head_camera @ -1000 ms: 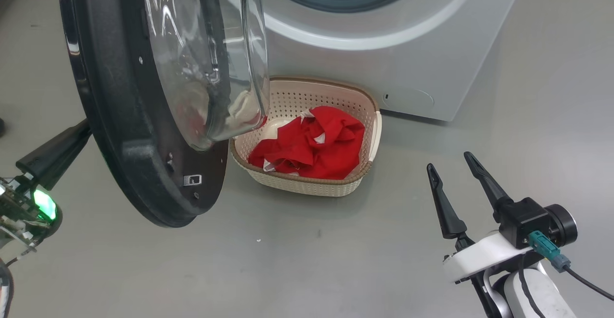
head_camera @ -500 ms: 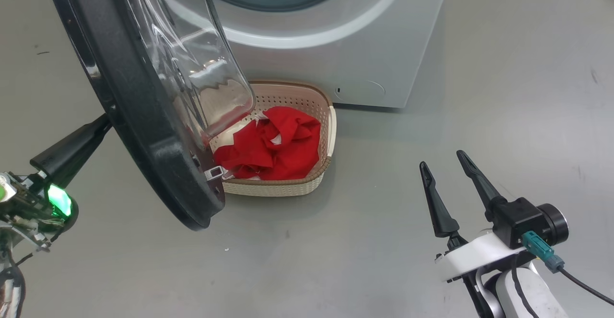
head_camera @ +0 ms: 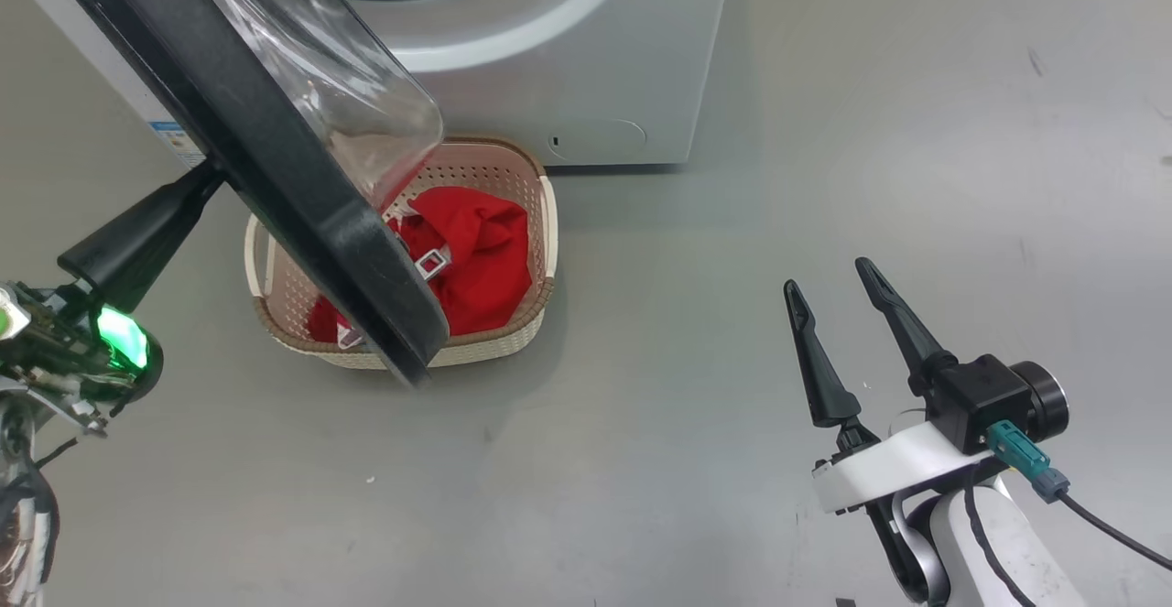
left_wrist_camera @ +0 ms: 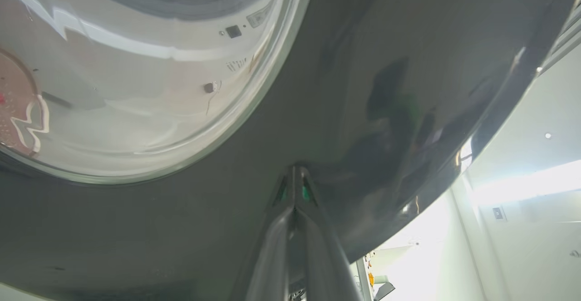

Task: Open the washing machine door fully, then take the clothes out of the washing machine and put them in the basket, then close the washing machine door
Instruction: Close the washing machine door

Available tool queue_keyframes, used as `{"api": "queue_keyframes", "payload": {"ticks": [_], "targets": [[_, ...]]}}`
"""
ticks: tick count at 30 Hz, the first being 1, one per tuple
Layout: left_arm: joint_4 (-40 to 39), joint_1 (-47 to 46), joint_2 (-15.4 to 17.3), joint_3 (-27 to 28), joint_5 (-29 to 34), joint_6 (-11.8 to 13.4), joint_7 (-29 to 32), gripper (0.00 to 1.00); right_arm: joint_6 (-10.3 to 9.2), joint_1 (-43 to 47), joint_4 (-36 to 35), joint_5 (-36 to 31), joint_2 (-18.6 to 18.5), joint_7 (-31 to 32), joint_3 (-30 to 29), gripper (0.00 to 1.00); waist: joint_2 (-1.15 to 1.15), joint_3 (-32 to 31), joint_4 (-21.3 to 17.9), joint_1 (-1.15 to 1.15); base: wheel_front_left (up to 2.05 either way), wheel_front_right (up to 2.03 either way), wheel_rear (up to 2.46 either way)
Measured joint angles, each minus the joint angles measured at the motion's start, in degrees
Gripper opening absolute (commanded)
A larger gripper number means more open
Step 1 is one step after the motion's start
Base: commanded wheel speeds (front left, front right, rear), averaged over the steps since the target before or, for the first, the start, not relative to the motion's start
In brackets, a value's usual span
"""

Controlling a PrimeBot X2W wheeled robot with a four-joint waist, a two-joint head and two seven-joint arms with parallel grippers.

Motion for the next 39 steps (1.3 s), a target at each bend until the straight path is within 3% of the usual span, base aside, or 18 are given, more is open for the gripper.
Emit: {"api": "queue_keyframes", "payload": {"ticks": [25,39], "targets": [[0.4,-11.2,-0.2,-1.0,1.8,3.1,-3.8,0.00,0.07,-4.5,2.1,2.1,0.8,-1.0,1.1,1.00,0.00,8.2,-11.9,0.00,0.00,0.00,0.00],[4.4,-17.5,-0.2,0.4,5.1,4.7,-8.5,0.00,0.05,-5.6,2.6,2.9,1.1,-1.1,1.4,1.00,0.00,11.4,-15.7,0.00,0.00,0.00,0.00]]}}
